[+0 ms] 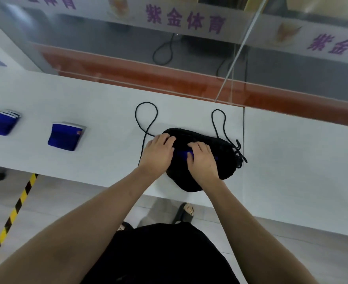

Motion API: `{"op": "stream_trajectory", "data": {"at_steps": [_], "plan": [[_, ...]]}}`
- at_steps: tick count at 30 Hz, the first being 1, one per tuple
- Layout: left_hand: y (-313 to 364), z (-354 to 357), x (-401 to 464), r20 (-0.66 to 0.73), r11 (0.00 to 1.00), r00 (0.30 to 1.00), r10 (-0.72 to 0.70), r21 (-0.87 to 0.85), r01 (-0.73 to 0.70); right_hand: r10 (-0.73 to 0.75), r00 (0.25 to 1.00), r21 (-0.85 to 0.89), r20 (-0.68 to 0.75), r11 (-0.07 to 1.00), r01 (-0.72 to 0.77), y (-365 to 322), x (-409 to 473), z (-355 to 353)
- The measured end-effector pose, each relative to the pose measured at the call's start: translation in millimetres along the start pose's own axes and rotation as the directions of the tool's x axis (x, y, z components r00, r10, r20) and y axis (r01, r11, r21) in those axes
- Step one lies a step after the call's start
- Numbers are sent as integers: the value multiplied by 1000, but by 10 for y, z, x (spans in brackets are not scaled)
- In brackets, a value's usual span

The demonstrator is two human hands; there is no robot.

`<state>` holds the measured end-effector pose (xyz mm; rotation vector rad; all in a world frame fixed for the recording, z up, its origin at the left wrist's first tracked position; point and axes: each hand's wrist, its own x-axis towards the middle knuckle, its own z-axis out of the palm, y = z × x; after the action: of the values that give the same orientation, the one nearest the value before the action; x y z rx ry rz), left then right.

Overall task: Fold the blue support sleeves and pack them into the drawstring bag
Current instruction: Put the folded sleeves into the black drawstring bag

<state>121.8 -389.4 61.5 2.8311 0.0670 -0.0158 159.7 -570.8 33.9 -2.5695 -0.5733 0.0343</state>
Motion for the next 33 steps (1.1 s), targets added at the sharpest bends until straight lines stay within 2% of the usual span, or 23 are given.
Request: {"op": "stream_trajectory", "data": {"at_steps": [7,14,21,33], "plan": [[-1081,-409,-697,-59,993,994,-95,70,100,6,999,76,-35,997,-3,-1040,-76,426],[-2051,-721,-1278,-79,981,981,-177,69,182,-71,996,80,-56,994,76,-2058,-130,980],[-2770,-904,-1547,-49,950,952,-303,59,306,-89,994,98,63,992,82,-2818,40,1403],[-4203,-1121,-1222,89,898,894,-440,67,436,-92,967,105,237,992,69,-3640,1094,2357]]}}
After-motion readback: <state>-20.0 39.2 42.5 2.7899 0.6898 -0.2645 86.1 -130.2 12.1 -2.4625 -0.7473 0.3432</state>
